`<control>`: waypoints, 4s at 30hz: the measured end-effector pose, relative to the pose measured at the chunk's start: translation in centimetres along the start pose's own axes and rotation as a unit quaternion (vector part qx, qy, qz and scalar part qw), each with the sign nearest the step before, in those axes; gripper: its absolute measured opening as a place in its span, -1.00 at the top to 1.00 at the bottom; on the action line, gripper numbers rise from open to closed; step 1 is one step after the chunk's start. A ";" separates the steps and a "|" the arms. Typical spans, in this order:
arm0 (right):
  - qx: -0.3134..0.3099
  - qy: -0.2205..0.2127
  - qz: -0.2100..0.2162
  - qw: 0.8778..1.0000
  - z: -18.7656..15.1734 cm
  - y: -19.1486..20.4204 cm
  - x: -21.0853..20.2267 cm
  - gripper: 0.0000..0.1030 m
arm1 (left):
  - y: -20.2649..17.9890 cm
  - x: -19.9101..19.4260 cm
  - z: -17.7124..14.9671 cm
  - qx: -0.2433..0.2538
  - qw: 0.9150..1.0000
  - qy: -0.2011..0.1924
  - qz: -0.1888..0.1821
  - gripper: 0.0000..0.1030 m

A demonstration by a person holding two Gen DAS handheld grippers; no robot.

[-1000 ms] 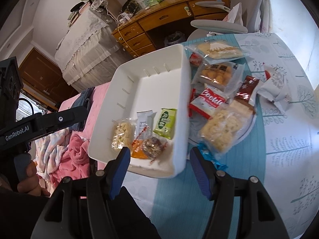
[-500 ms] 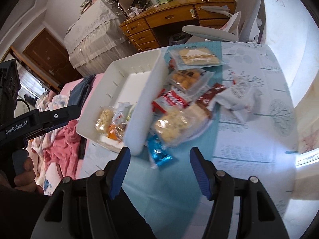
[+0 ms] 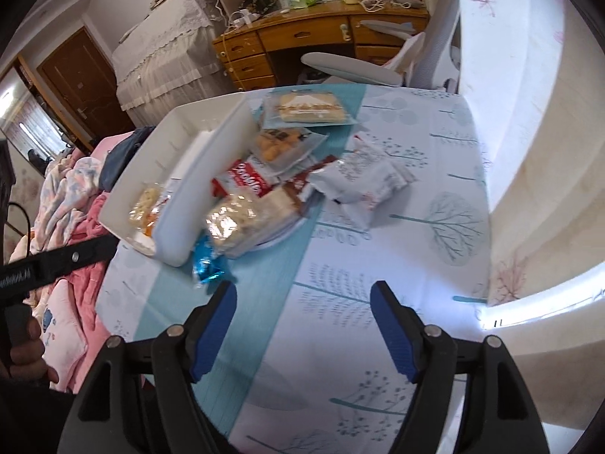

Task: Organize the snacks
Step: 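Withdraw both tools from the tray back toward the remaining snacks, then close the right tool on the white printed bag while the left tool grips a clear cracker bag, then carry the white printed bag and clear cracker bag into the white tray and open both tools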

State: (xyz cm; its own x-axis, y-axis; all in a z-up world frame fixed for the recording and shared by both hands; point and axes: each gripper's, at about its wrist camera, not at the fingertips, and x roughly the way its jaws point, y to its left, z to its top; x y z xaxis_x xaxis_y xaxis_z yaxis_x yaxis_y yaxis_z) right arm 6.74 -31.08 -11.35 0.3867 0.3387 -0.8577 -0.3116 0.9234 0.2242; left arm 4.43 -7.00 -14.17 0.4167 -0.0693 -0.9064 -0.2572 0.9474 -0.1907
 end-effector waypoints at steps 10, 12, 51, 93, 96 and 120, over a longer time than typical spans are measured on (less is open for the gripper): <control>0.032 0.006 0.003 0.999 1.7 -1.6 2.1 -0.55 | -2.3 2.9 -0.4 0.077 0.996 -0.017 0.044 -0.64; 0.051 0.012 0.011 0.999 2.2 -2.1 2.7 -0.55 | -3.4 3.5 -0.3 0.108 0.992 -0.026 0.061 -0.64; 0.220 0.086 0.021 0.971 10.4 -8.9 15.4 -0.66 | -9.6 19.2 6.8 0.231 0.954 0.098 0.163 -0.69; 0.150 0.030 0.015 0.988 8.6 -6.0 10.6 -0.18 | -9.4 14.6 2.2 0.214 0.964 0.131 0.088 -0.27; 0.147 0.025 0.023 0.989 7.6 -5.8 9.0 -0.18 | -9.7 12.6 1.1 0.212 0.966 0.122 0.086 -0.27; 0.028 -0.021 0.078 0.996 2.0 0.8 1.9 -0.18 | -5.5 -0.4 -1.1 0.115 0.991 0.057 0.029 -0.27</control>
State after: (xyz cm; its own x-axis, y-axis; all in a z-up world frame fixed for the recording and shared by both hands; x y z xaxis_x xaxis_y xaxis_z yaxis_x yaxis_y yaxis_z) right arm 8.92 -29.31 -11.91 0.3735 0.4855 -0.7904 -0.3222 0.8669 0.3802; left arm 4.68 -12.51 -13.24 0.3030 -0.0352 -0.9523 -0.0673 0.9960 -0.0582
